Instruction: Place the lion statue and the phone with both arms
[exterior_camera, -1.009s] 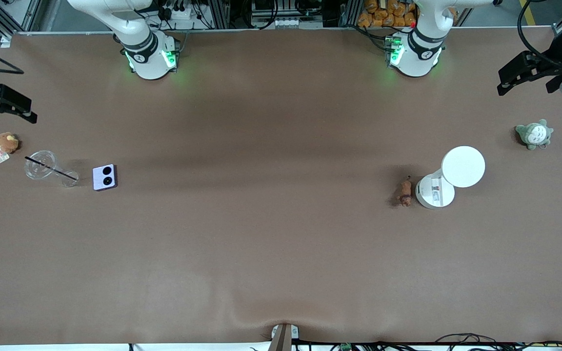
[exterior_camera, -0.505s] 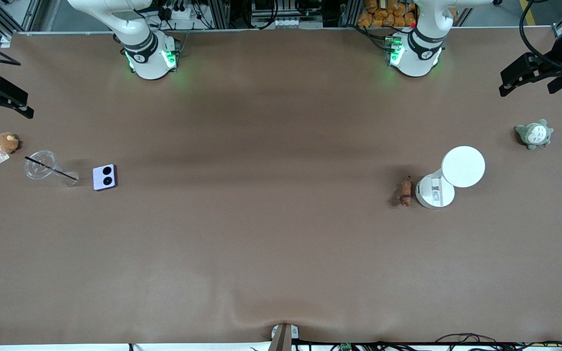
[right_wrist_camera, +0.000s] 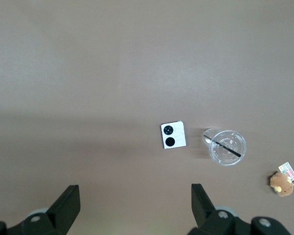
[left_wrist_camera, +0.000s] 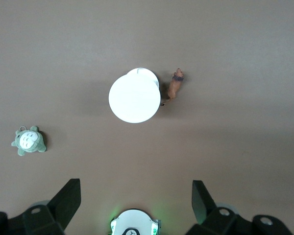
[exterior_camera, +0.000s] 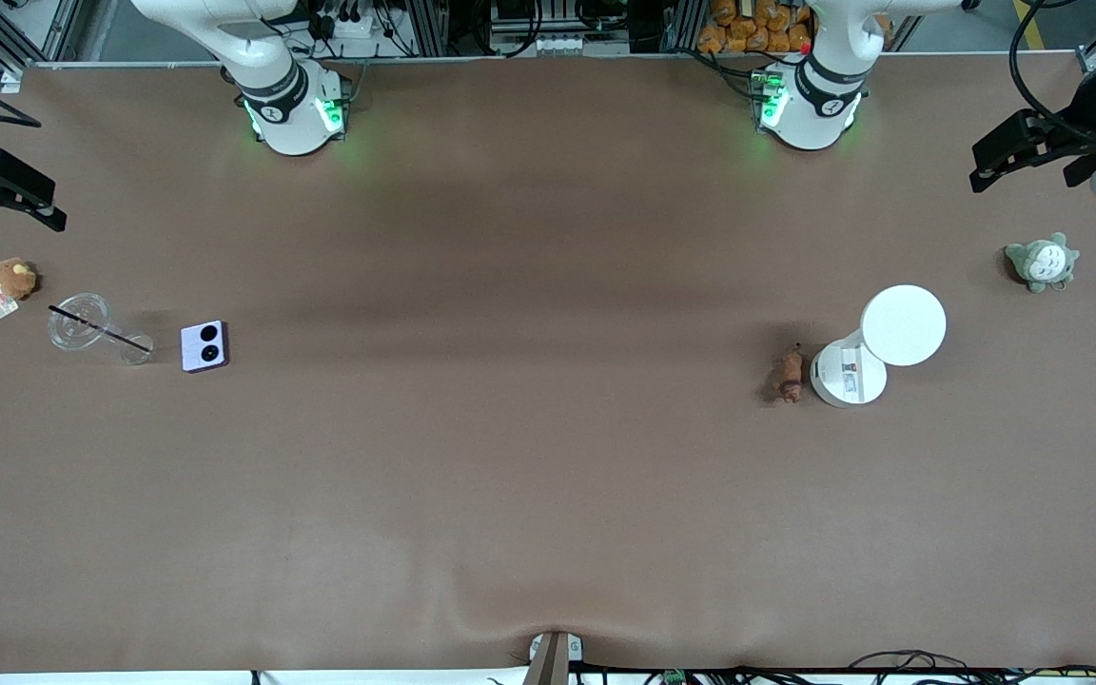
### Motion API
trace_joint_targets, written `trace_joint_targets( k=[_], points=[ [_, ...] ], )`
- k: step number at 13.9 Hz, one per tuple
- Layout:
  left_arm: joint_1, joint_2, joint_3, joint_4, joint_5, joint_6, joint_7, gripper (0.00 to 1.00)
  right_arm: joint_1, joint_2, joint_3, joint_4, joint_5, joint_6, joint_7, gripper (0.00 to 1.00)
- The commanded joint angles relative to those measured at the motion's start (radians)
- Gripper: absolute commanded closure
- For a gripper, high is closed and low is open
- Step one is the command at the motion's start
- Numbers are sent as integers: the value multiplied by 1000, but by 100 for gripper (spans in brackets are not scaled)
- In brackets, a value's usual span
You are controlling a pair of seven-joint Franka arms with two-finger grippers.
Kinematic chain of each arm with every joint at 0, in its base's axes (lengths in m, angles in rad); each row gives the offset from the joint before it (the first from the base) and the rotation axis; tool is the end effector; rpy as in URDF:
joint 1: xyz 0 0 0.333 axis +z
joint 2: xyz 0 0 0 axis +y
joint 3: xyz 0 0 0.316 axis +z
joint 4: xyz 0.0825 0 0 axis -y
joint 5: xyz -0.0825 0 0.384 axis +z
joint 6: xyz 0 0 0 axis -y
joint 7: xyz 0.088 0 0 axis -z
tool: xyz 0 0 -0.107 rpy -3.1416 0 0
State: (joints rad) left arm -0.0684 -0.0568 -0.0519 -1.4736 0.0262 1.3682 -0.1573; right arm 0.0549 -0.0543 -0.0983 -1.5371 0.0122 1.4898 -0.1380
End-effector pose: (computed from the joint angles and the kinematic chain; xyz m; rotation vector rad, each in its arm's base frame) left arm 0.5105 -0.0595 0.6825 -3.1050 -0.0649 0.0687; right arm 0.5288 -0.0233 0.6624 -3.1212 -0.1495 -0.0130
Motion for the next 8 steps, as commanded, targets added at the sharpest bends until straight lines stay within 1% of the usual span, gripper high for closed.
trace_joint_targets(
  k=[1, 8],
  points=[
    [6, -1, -2, 4, -11, -18, -4, 0, -10, -13, 17, -3, -17, -2, 14, 0],
    [7, -1, -2, 4, -11, -18, -4, 0, -9, -13, 17, -6, -4, 0, 12, 0]
  ],
)
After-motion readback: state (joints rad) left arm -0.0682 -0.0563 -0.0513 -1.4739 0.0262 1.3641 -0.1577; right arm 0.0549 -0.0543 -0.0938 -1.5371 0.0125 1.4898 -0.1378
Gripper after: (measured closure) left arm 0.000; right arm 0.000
